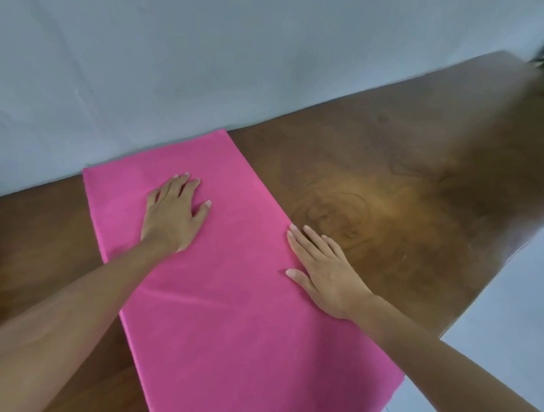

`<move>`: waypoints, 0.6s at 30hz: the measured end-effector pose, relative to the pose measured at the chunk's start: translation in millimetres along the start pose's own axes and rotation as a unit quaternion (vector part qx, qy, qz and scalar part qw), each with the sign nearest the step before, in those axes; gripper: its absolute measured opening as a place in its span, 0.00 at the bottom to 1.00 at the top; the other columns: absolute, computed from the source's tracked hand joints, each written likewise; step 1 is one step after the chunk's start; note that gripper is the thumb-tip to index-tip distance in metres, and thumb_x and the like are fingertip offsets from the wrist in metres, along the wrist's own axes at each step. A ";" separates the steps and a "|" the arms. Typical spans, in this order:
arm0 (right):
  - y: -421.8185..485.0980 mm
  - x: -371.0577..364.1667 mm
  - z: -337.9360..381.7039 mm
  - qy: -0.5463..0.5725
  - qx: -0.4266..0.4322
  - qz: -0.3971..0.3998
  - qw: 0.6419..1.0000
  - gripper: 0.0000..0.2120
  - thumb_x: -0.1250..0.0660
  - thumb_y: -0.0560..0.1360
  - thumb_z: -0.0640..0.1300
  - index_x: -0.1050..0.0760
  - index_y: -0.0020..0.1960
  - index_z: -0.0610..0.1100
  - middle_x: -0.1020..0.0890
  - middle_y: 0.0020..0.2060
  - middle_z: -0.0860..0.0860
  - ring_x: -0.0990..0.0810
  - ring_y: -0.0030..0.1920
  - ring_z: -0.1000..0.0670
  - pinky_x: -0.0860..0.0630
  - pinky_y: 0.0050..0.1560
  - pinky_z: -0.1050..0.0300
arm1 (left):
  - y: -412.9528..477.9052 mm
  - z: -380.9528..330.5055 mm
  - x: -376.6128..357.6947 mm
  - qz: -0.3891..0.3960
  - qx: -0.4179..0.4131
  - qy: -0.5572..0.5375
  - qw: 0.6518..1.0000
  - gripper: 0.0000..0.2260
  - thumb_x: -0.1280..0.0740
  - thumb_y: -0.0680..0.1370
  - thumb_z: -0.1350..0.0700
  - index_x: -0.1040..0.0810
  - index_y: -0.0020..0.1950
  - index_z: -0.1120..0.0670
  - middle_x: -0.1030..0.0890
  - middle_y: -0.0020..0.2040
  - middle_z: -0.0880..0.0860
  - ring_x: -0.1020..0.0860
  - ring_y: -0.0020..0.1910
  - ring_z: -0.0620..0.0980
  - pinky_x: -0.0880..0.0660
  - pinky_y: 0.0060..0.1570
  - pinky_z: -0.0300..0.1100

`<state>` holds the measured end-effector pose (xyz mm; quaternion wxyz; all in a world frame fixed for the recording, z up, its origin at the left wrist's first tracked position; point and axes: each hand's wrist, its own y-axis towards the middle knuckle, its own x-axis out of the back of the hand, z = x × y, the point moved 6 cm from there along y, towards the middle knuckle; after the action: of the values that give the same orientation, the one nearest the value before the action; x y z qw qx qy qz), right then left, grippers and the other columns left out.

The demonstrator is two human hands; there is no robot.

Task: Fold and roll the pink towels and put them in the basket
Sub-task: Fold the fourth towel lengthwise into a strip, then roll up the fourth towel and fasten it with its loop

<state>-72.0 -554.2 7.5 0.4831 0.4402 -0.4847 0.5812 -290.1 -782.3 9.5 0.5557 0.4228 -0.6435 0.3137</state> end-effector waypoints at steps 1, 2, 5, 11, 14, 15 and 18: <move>-12.0 -1.4 -0.8 -0.002 -0.005 0.001 1.000 0.34 0.63 0.83 0.65 0.61 0.83 0.49 0.62 0.81 0.59 0.67 0.80 0.56 0.58 0.81 0.50 | 0.2 -0.3 -0.7 0.001 0.001 0.001 1.000 0.29 0.49 0.83 0.38 0.39 0.81 0.51 0.40 0.81 0.53 0.44 0.81 0.54 0.47 0.78 0.54; -23.9 -2.6 -0.7 -0.004 -0.010 0.001 1.000 0.34 0.63 0.83 0.65 0.61 0.83 0.49 0.62 0.81 0.59 0.66 0.80 0.55 0.57 0.81 0.50 | -0.1 -0.3 -1.3 0.002 0.001 0.002 1.000 0.28 0.49 0.84 0.38 0.39 0.81 0.51 0.40 0.81 0.53 0.44 0.81 0.54 0.47 0.78 0.55; -59.3 -6.4 1.1 -0.011 -0.017 0.007 1.000 0.32 0.60 0.84 0.64 0.62 0.83 0.50 0.62 0.81 0.59 0.65 0.80 0.54 0.56 0.80 0.50 | -0.9 -0.2 -1.7 0.002 0.000 0.003 1.000 0.28 0.49 0.84 0.39 0.39 0.80 0.51 0.40 0.81 0.54 0.44 0.81 0.55 0.47 0.78 0.56; -122.9 -9.9 0.8 -0.012 -0.025 0.030 0.999 0.33 0.60 0.84 0.65 0.65 0.82 0.50 0.62 0.81 0.58 0.64 0.81 0.53 0.56 0.79 0.48 | 0.8 -0.1 -4.1 -0.002 -0.014 0.016 1.000 0.28 0.50 0.84 0.39 0.39 0.80 0.53 0.39 0.81 0.56 0.43 0.80 0.58 0.45 0.77 0.59; -147.2 -11.0 -1.7 -0.008 -0.036 0.026 0.999 0.36 0.58 0.84 0.66 0.63 0.82 0.48 0.59 0.82 0.56 0.61 0.81 0.51 0.55 0.79 0.47 | 4.0 0.3 -5.7 0.003 -0.024 0.019 1.000 0.32 0.52 0.83 0.35 0.39 0.80 0.54 0.39 0.80 0.58 0.42 0.80 0.59 0.44 0.76 0.61; -152.7 -11.5 -2.5 -0.012 -0.039 0.024 0.999 0.36 0.58 0.83 0.67 0.62 0.83 0.47 0.59 0.82 0.55 0.61 0.81 0.51 0.54 0.79 0.47 | 5.2 -0.8 -6.4 0.009 -0.025 0.019 0.999 0.33 0.52 0.82 0.34 0.39 0.79 0.55 0.39 0.80 0.59 0.42 0.79 0.60 0.44 0.76 0.61; -161.0 -15.4 -4.8 -0.024 -0.050 0.021 0.998 0.37 0.58 0.83 0.67 0.63 0.82 0.46 0.59 0.82 0.54 0.61 0.81 0.50 0.54 0.79 0.47 | 5.6 -13.2 -7.7 0.021 -0.030 0.009 0.999 0.33 0.48 0.82 0.35 0.37 0.78 0.57 0.38 0.79 0.61 0.41 0.78 0.64 0.43 0.74 0.64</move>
<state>89.1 -541.4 13.9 0.4803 0.4192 -0.5341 0.5553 -289.0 -766.8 4.9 0.5672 0.3890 -0.6565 0.3098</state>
